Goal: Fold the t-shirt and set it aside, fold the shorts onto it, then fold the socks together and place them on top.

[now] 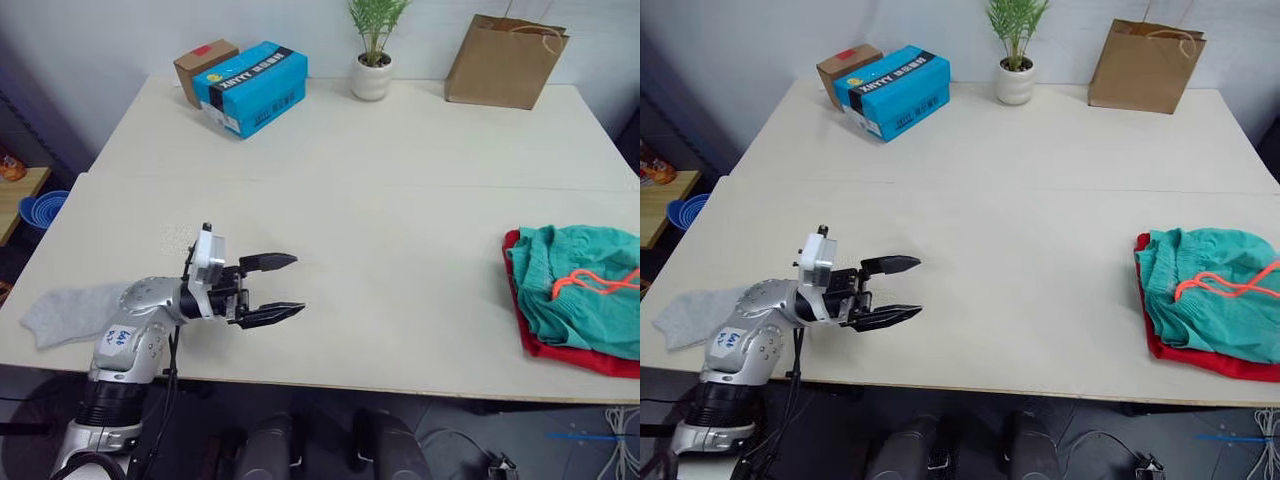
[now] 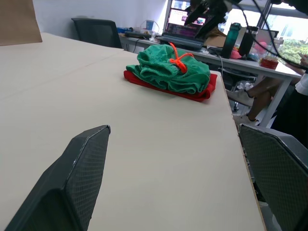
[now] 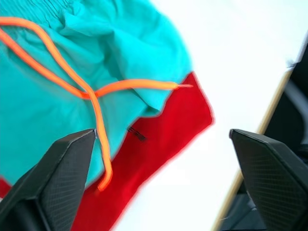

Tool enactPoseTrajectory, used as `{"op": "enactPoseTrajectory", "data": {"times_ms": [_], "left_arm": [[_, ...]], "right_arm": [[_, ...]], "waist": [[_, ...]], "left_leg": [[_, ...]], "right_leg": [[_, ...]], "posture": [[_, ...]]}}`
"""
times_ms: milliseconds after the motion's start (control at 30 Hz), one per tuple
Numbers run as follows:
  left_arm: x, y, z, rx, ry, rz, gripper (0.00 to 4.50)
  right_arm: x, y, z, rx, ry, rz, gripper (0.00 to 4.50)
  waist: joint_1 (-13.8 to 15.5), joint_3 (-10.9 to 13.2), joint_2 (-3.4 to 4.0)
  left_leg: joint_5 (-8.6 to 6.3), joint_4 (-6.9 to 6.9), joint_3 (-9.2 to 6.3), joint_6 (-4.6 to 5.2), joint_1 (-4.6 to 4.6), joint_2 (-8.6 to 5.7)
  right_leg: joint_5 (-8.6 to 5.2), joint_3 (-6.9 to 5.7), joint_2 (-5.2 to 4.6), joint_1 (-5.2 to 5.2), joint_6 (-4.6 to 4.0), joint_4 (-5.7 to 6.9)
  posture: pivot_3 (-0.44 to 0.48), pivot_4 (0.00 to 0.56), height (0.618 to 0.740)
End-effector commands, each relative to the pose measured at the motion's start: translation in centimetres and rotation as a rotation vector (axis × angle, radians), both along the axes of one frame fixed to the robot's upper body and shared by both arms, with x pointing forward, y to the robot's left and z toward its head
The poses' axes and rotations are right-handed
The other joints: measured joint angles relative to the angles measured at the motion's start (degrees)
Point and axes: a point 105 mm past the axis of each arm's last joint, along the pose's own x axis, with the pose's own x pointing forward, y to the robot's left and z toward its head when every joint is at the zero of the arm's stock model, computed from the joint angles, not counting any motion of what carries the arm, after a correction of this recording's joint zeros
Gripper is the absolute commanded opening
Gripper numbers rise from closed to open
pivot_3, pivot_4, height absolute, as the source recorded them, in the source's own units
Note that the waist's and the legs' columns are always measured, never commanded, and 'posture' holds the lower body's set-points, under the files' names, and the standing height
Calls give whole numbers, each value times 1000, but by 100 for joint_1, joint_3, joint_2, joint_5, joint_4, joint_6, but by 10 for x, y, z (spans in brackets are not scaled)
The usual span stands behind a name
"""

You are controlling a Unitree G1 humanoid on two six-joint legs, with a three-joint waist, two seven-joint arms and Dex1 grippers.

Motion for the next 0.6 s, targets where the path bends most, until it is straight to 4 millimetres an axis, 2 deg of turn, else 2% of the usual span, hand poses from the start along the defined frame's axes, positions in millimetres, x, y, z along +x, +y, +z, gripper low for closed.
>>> {"op": "enactPoseTrajectory", "data": {"times_ms": [33, 100, 200, 333, 400, 433, 500, 600], "left_arm": [[3, 9, 6, 17, -41, 23, 4500], [4, 14, 7, 19, -38, 44, 4500], [4, 26, 4, 27, -33, 106, 4500], [8, 47, 3, 22, -48, 234, 4500], [3, 68, -1, 29, -66, 369, 4500], [-2, 79, -4, 39, -70, 431, 4500], [-14, 94, -9, 77, -77, 516, 4500], [-37, 125, -16, 131, -93, 690, 4500]], "right_arm": [[16, 25, 25, -9, -197, 137, 4479], [36, 53, 31, 21, -313, 225, 4479], [52, 118, 11, 85, -354, 400, 4479], [52, 187, -13, 223, -420, 556, 4479], [43, 233, -33, 307, -470, 743, 4479], [40, 250, -39, 380, -495, 787, 4479], [36, 267, -54, 431, -478, 838, 4479], [21, 290, -86, 396, -428, 997, 4479]], "waist": [[-61, 0, -2], [-112, 0, -2], [-114, -1, -4], [15, 0, 2], [44, -5, -7], [41, -15, -25], [34, -14, -33], [59, -13, -38]], "left_leg": [[-4, 0, 4, -5, 3, 0], [-5, -1, 1, -11, 3, 2], [11, -11, -6, -9, 6, 8], [17, -21, -24, -23, -2, 11], [15, -14, -24, -19, -3, 11], [15, -20, -23, -16, -4, 10], [6, -20, -30, -13, -1, 13], [-5, -13, -27, 7, -7, 3]], "right_leg": [[1, 5, 0, -1, 0, 2], [3, 4, -2, -1, 0, 6], [2, 4, 1, -5, -1, 12], [-4, -8, 6, -14, -11, 20], [-4, -9, 7, -11, -11, 19], [-4, -7, 5, -11, -11, 10], [-4, -9, 6, -1, -11, 2], [-2, -7, -7, -3, -7, 1]], "posture": [[0, 150, 740], [0, 150, 740], [0, 150, 740], [0, 150, 740], [0, 150, 740], [0, 150, 740], [0, 150, 740], [0, 150, 740]]}}
